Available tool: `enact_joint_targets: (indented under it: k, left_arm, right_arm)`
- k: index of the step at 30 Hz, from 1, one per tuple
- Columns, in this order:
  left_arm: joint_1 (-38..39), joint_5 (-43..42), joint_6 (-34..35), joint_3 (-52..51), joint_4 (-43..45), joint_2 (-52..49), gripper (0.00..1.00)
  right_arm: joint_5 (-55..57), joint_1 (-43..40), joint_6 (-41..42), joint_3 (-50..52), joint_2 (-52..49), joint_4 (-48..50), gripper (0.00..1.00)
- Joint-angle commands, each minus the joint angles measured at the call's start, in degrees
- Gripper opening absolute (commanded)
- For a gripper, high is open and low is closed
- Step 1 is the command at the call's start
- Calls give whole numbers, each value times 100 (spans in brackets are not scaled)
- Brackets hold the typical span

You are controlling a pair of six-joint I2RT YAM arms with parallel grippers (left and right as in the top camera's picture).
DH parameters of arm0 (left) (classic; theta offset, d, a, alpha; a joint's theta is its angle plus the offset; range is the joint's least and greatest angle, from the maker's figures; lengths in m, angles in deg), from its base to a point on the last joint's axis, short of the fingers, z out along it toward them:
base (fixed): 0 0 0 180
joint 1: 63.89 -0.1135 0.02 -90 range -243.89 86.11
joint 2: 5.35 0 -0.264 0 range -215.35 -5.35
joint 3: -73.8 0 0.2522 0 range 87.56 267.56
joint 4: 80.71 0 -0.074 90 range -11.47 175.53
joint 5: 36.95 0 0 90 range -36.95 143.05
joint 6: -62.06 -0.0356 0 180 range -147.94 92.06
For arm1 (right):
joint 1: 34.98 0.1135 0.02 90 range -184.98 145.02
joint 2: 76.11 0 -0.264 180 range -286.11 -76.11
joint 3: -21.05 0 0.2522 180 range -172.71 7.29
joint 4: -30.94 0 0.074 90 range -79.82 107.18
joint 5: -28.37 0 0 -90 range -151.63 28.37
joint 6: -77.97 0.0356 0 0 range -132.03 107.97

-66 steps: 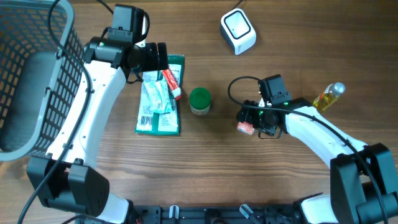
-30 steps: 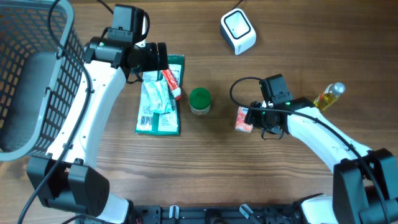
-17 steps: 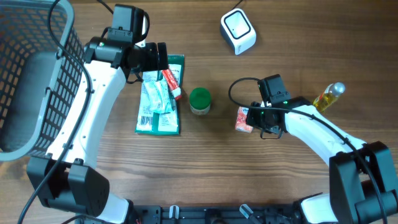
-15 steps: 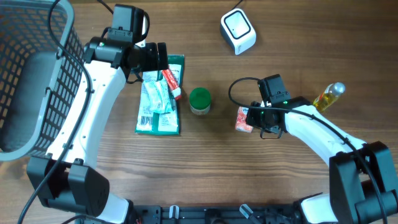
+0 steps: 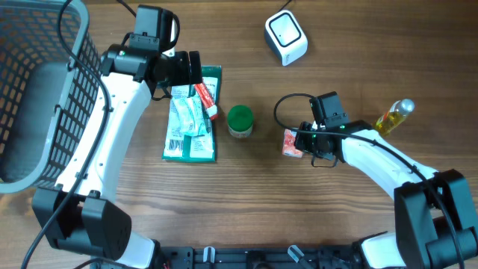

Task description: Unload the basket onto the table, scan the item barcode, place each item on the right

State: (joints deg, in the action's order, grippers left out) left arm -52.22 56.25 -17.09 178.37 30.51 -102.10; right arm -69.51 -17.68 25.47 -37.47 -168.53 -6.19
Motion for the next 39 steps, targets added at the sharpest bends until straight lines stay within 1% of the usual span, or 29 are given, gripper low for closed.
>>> enact_joint_targets:
  k: [1,2,4,8,9,10,11,13,14,17,18,20,22,24,27,29,39]
  left_arm:
    - [-22,72,52,17,13,-55,100]
    - [-22,72,55,17,13,-55,100]
    - [-22,72,52,17,13,-55,100]
    - [-22,72,55,17,13,-55,100]
    - [-22,72,55,17,15,-55,100]
    - [-22,72,55,17,13,-55,100]
    - [-22,72,55,17,13,-55,100]
    - [-22,72,52,17,13,-55,100]
    - [-22,72,52,17,13,-55,100]
    - [-22,72,52,17,15,-55,100]
    - [-22,72,52,17,13,-55,100]
    - [-22,72,55,17,13,-55,100]
    - [-22,72,52,17,13,-55,100]
    - [-22,72,55,17,13,-55,100]
    - [-22,72,52,17,13,-55,100]
    - [-22,72,55,17,13,-55,100]
    - [-22,72,55,17,13,-55,100]
  right_arm:
    - [-118,-13,173,339,-103,243,26]
    - [-179,-13,166,358,-103,295,25]
    - [-208,-13,146,358,-103,302,20]
    - [-205,-13,127,358,-103,304,19]
    - [-205,-13,114,358,-103,297,16]
    - [-251,-13,11,358,-101,302,7]
    - [-339,-13,-35,356,-98,304,4]
    - [-564,-72,-166,341,2,323,4]
    - [-800,-142,-407,332,125,345,4]
    - [-1755,-492,-986,330,695,339,4]
    - [-2243,-643,-1196,330,929,323,4]
    - [-3521,-951,-1495,330,1340,323,4]
    - [-5171,-1259,-1738,330,1639,428,4]
    - [-6710,-1506,-1873,330,1777,754,4]
    - [-8295,-1644,-1908,330,1786,1408,4]
    - [-8507,-1641,-1904,330,1786,1475,4]
    - [-8509,-1641,-1781,330,1818,1390,4]
